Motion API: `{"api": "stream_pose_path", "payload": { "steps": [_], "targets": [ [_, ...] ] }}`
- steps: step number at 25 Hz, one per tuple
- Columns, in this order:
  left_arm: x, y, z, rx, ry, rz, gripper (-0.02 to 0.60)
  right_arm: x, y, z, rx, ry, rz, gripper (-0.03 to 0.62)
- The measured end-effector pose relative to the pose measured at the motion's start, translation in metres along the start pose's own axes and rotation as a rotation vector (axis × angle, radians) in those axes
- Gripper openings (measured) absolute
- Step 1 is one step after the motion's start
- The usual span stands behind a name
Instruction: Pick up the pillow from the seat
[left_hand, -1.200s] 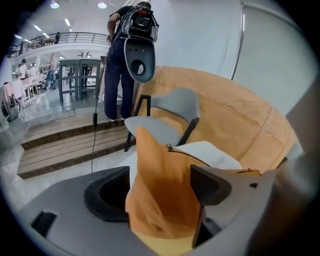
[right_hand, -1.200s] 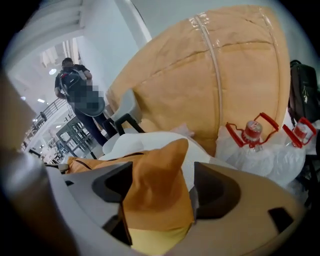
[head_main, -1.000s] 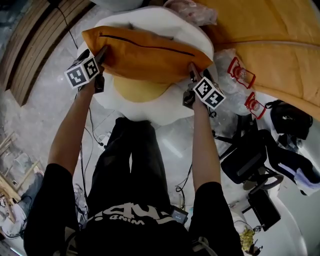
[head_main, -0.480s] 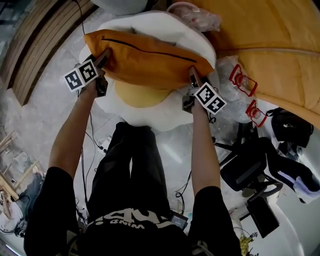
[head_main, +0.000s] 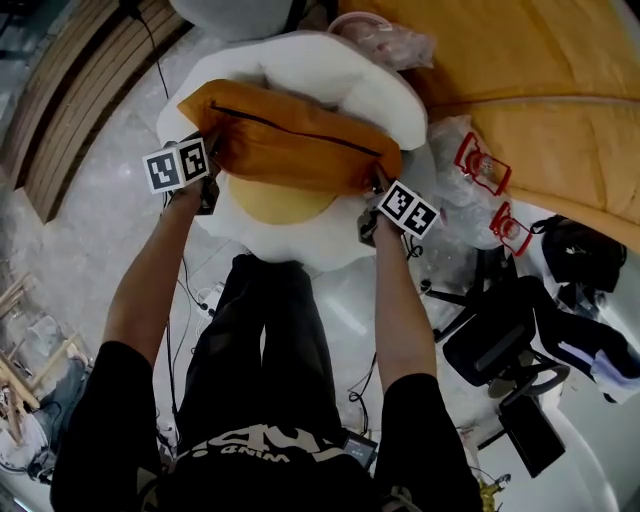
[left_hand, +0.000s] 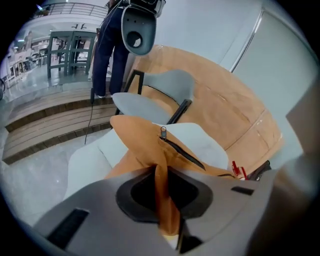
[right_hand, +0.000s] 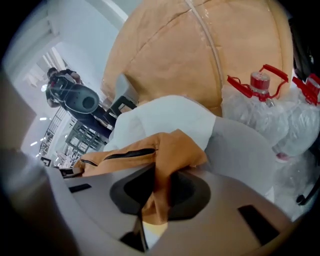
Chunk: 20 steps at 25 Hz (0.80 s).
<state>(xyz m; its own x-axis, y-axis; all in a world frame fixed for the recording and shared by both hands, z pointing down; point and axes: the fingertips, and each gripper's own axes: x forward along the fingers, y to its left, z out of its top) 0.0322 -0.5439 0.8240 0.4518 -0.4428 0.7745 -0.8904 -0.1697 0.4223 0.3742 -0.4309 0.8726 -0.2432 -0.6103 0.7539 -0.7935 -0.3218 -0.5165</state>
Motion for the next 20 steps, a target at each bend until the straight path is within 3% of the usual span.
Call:
{"api": "stream_pose_path", "payload": {
  "steps": [13,20],
  "targets": [
    [-0.066,-0.023,0.010,0.006,-0.045,-0.078,0.041,-0.060,0.036,0.018,-0.020,-0.130,0.078,0.078],
    [-0.158,-0.051,0.050,0.021,-0.118,-0.147,0.041,-0.142,0.109,0.070,-0.097,-0.242,0.161,0.080]
  ]
}}
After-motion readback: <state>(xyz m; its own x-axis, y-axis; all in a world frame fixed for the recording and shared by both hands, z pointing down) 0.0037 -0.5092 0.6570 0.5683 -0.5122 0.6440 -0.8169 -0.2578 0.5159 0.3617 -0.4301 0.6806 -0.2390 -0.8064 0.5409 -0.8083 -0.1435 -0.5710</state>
